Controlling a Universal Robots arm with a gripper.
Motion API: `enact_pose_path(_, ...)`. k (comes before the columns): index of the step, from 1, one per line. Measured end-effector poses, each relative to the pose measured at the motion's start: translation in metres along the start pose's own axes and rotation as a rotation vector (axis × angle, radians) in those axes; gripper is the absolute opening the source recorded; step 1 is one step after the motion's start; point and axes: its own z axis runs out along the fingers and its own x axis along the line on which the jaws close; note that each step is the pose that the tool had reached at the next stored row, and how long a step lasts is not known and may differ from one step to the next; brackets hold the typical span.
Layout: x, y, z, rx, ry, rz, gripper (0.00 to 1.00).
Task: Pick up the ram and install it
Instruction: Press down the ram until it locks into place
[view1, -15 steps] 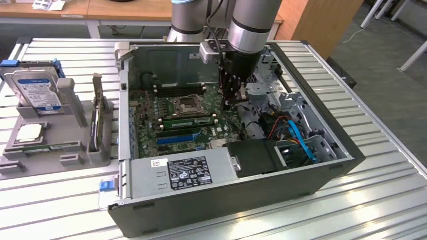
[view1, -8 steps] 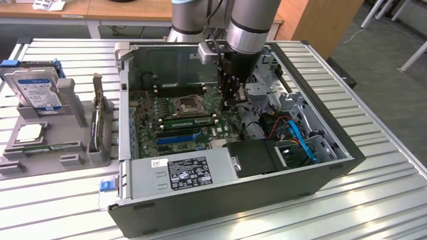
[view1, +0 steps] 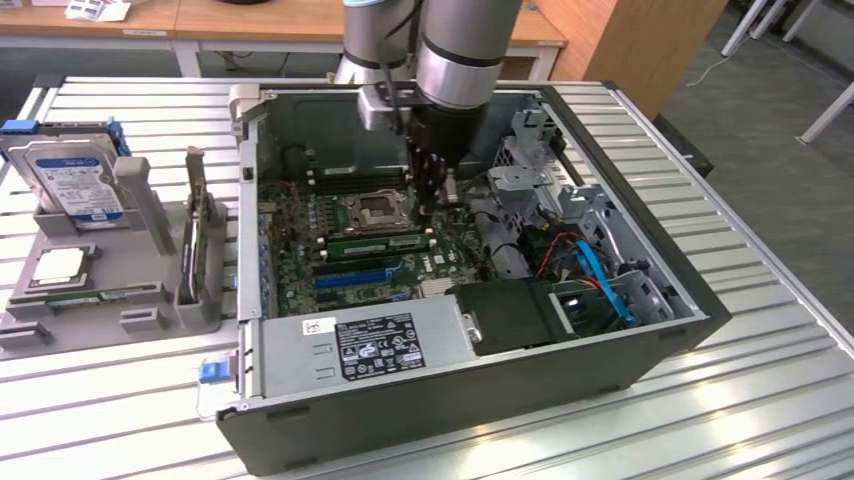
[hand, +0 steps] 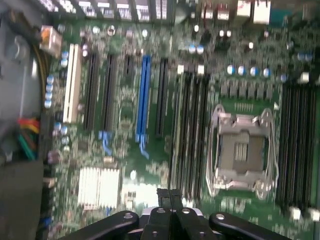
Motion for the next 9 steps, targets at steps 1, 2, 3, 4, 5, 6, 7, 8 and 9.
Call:
enact_pose_path(1,0.0,0.0045,0.0004,0.0001,-0.0002,0.0,0.11)
enact_pose_path(2,-0.001,0.0089,0.0008,0.0001,-0.0003,0.0,0.11)
enact_pose_path(3,-0.001,0.0134,0.0011,0.0001,-0.0002,0.0,0.11)
enact_pose_path(4,-0.001,0.018,0.0014,0.0,-0.0002,0.0,0.11)
enact_pose_path(5,-0.001,0.0224,0.0017,0.0,-0.0002,0.0,0.11)
enact_pose_path(6,-0.001,0.0269,0.0021,0.0001,-0.0001,0.0,0.11)
enact_pose_path(7,-0.002,0.0314,0.0024,0.0,0.0,0.0,0.11)
enact_pose_path(8,-0.002,0.0361,0.0028,0.0,-0.0001,0.0,0.11)
enact_pose_path(9,-0.002,0.0406,0.0032,0.0,0.0,0.0,0.11)
